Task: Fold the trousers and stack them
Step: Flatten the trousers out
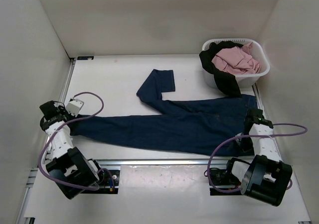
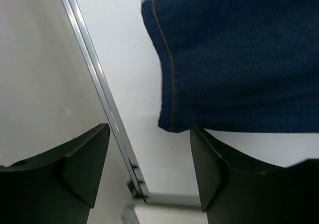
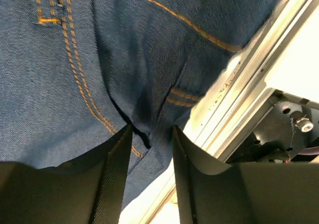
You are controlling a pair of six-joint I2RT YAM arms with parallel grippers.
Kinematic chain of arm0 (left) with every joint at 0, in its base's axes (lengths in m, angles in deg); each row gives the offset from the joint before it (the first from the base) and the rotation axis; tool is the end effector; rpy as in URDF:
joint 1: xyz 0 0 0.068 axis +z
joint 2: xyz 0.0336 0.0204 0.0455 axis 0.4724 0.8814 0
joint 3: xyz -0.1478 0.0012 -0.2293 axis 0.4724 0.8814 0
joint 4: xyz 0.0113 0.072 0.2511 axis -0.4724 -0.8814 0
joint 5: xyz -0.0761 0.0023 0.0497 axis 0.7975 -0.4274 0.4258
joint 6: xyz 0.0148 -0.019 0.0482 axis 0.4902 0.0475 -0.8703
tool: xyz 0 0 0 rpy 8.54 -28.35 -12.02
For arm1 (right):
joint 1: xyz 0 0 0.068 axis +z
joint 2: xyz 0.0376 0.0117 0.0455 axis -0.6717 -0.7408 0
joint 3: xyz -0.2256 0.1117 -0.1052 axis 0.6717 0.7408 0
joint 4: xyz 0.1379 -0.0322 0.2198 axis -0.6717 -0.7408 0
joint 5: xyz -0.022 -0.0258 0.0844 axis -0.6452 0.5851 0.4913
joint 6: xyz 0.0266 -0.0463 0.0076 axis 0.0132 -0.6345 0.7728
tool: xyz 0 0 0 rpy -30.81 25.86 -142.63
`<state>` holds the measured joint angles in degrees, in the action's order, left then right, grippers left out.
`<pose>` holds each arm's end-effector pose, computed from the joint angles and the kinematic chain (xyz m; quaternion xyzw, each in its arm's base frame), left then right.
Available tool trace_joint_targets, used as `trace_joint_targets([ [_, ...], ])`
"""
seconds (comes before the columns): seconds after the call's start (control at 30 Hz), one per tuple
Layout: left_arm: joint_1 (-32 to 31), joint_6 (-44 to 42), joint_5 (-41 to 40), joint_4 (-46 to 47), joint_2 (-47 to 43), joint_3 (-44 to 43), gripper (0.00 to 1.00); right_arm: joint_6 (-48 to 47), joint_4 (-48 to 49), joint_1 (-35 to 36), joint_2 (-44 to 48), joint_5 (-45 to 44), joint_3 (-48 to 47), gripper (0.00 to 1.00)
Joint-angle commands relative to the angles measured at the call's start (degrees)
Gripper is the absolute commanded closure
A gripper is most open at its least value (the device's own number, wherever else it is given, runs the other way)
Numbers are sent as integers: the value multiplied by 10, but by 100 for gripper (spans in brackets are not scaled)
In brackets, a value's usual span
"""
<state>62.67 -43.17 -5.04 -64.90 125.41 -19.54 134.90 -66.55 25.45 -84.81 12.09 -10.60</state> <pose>0.1841 0.1182 0.2176 0.2206 0.9254 0.1504 0.2690 0.1476 -0.0543 0.1791 0.5459 0.8228 -0.1045 0.1185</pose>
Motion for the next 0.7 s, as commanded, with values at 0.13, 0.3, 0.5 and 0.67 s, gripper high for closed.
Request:
trace_joint_targets([
  [0.13, 12, -10, 3, -226, -53, -76, 22, -17, 9, -3, 1, -19, -22, 56],
  [0.3, 12, 49, 20, -152, -15, -92, 21, -22, 14, -3, -12, -25, -28, 56],
  [0.5, 0, 102, -34, -41, 127, -64, 27, -35, -9, -3, -32, -47, -67, 38],
  [0.67, 0, 95, -96, 29, 178, -14, 27, -65, -50, -3, -18, -89, -155, 27],
])
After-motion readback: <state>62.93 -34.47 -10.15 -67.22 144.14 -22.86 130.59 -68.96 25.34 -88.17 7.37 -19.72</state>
